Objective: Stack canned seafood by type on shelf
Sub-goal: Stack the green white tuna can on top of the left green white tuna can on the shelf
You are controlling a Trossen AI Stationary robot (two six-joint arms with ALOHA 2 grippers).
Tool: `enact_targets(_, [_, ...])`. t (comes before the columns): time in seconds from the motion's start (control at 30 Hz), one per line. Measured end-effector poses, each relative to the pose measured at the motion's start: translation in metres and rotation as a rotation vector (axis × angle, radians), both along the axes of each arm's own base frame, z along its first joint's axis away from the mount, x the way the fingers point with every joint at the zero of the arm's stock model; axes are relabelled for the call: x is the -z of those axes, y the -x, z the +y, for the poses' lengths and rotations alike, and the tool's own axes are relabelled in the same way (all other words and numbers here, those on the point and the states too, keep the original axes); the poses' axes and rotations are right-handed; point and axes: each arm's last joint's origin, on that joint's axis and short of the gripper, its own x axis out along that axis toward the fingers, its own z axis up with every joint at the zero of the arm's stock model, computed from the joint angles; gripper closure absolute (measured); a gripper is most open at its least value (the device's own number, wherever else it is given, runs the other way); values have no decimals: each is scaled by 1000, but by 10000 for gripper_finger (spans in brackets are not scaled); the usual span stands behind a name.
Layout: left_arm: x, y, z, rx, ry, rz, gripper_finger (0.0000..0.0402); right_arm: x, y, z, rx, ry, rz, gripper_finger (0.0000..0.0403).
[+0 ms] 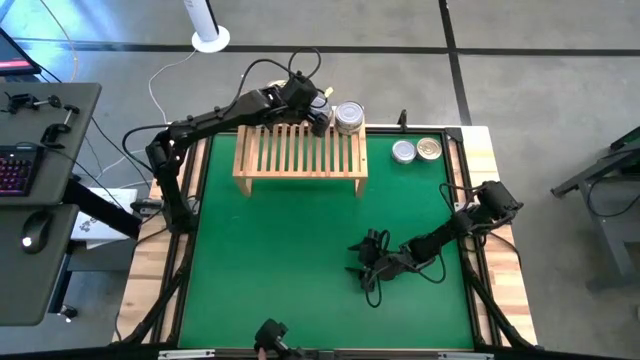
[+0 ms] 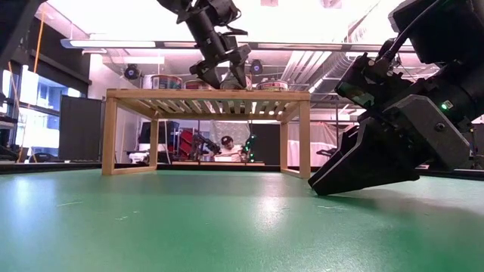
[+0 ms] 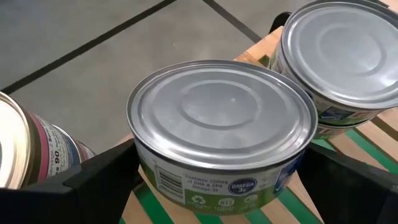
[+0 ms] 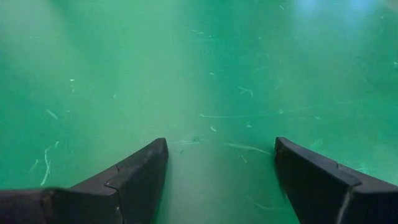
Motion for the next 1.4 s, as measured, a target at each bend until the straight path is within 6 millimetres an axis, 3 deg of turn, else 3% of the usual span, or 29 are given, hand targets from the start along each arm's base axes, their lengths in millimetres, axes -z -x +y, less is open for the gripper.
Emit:
enact_targets(0.43, [-12,-5,-10,-4,-104,-22,2,0,0,0,0,0,0,112])
enact_targets(1.4, [-6,-6,-20,16,-96,62,2,0,0,0,0,0,0,112])
